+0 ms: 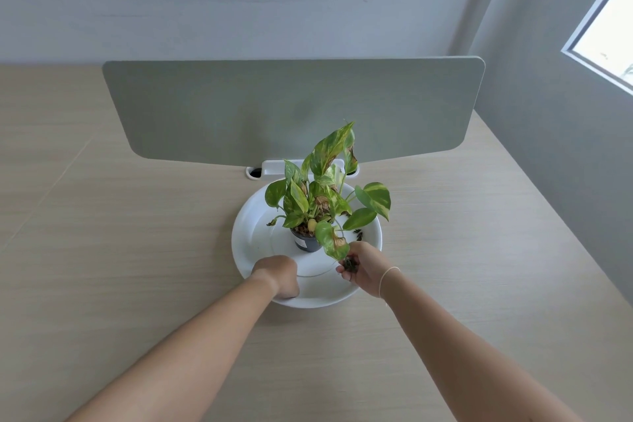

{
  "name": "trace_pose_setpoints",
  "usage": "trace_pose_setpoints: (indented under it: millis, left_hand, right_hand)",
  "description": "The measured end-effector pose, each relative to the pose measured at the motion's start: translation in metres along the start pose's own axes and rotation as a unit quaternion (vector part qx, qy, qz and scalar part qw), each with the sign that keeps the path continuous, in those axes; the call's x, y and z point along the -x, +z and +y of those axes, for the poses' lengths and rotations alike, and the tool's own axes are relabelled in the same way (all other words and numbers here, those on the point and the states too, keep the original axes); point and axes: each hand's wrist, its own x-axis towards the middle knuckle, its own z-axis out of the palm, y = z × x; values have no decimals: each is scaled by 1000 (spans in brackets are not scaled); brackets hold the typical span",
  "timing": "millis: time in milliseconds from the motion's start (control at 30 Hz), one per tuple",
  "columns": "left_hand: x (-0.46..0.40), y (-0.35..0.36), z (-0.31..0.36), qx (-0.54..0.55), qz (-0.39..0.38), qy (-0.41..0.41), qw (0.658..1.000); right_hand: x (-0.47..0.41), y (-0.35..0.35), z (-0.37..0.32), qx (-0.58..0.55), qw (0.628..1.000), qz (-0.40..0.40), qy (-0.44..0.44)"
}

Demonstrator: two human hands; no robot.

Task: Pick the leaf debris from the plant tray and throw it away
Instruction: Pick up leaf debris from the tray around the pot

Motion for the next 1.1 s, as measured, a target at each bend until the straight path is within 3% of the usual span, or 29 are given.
trace_pose_setpoints:
  millis: [167,300,367,500,600,733,900,1100]
  left_hand:
    - [0,1,-1,48,13,-5,999]
    - [0,-1,0,229,27,-8,973]
    - [5,-4,4,372,18,-19,928]
    - [18,-5,14,619,-50,-58,781]
    - [25,1,26,712,-67,-57,697]
    - [35,5,51,779,-51,-37,624]
    - [43,6,82,808,-61,-14,586]
    - [46,8,131,774,-113,24,622]
  right_hand:
    - [4,-1,-1,0,1000,0,-4]
    - [9,-3,0,-6,1000,-3,-9]
    - [12,-5,1,-8,1000,-5,-13]
    - [21,-10,4,-21,999,-2,-24]
    - [30,-15,6,-44,999,-1,-31]
    - [45,-31,11,-68,997,10,-41]
    - [69,-60,21,-111,991,48,-51]
    - [106,-107,38,-174,976,107,-76]
